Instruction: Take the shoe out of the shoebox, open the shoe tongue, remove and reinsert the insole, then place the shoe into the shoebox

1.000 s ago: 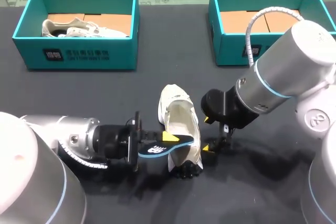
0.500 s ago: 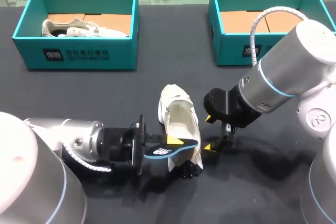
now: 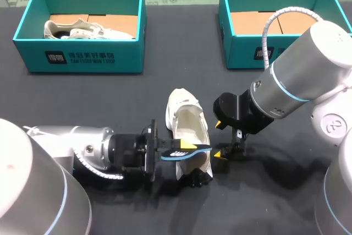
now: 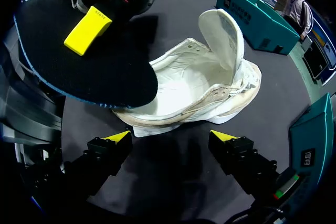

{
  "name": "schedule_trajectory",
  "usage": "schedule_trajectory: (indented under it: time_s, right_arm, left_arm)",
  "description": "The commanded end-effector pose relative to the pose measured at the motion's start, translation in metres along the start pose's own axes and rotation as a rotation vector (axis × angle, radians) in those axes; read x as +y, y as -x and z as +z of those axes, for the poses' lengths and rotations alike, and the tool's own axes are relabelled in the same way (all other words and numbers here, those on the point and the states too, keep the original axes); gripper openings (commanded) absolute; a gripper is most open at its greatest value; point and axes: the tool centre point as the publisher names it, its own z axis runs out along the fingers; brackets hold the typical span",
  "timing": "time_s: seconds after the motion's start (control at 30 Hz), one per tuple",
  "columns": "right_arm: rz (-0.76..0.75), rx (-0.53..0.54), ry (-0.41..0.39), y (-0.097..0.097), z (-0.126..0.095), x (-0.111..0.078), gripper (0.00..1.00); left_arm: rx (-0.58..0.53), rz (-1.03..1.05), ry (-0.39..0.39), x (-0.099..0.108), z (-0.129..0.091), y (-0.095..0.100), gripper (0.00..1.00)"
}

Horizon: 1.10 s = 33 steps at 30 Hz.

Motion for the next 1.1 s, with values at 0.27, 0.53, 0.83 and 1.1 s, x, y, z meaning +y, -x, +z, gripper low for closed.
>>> schedule_trajectory:
  time_s: [0.27,0.53,0.83,1.1]
  right_arm:
    - [-0.001,-0.001,0.001,-0.001,0.001,-0.001,1.00]
    - [-0.001,-0.001,0.001,-0.001,0.001,-0.001,1.00]
    - [-0.001,-0.001,0.001,-0.001,0.001,-0.001,1.00]
    - [-0.001,-0.001,0.001,-0.001,0.001,-0.001,1.00]
  left_arm:
    - [-0.025,-0.015,0.019,0.019,-0.002,0.002,0.00]
    - [-0.036,-0.011,0.036,0.027,0.000,0.004,0.00]
    - [-0.050,-0.010,0.063,0.037,0.003,0.007,0.00]
    - [-0.071,-0.024,0.080,0.043,0.001,0.010,0.00]
